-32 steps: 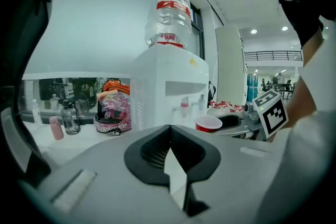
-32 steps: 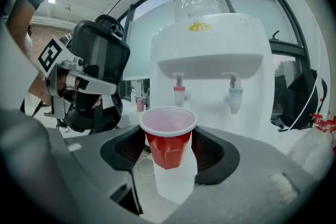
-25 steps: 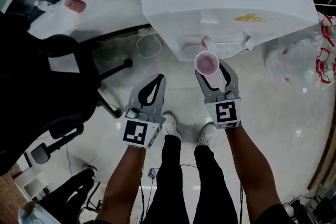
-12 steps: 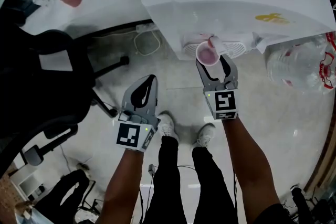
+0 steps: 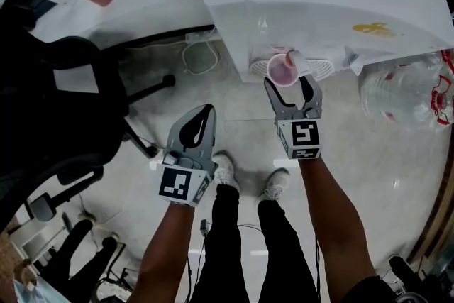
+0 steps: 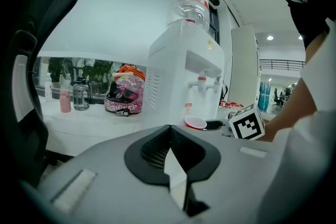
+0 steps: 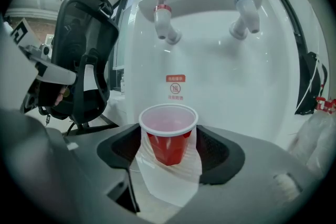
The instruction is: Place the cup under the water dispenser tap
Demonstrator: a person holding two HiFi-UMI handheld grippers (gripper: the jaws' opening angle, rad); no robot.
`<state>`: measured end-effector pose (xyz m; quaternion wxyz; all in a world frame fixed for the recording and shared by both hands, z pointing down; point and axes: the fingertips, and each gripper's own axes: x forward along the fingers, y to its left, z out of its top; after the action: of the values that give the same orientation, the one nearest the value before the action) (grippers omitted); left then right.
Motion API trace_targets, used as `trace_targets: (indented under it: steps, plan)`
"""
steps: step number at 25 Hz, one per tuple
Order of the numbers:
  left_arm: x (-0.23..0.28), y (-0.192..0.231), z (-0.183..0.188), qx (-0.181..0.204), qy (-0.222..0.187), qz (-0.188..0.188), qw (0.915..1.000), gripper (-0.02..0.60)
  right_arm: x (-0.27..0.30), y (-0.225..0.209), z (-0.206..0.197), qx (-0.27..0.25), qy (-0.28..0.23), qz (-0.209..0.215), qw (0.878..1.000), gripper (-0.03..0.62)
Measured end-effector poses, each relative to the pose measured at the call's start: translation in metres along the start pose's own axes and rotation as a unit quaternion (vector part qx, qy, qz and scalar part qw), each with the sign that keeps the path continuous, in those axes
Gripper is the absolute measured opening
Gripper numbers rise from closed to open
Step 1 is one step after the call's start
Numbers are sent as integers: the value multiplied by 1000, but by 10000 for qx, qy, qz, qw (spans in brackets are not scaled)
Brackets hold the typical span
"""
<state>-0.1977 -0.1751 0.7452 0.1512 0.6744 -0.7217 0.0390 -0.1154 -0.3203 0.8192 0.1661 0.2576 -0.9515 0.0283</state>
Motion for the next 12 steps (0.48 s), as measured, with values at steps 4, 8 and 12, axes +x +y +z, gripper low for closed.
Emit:
trace_targets:
  steps: [4, 8, 12]
  plan:
    - [-2, -2, -6, 27, 78, -13, 10000, 15, -10, 2, 4, -108, -142, 57, 9998, 341]
    - [-10, -7, -8, -10, 162, -26, 9999, 15, -36, 9, 11, -81, -265, 93, 9996, 342]
    - [-33, -25, -12, -141, 598, -111, 9980, 17, -81, 22, 22, 60, -251, 120, 9996, 325]
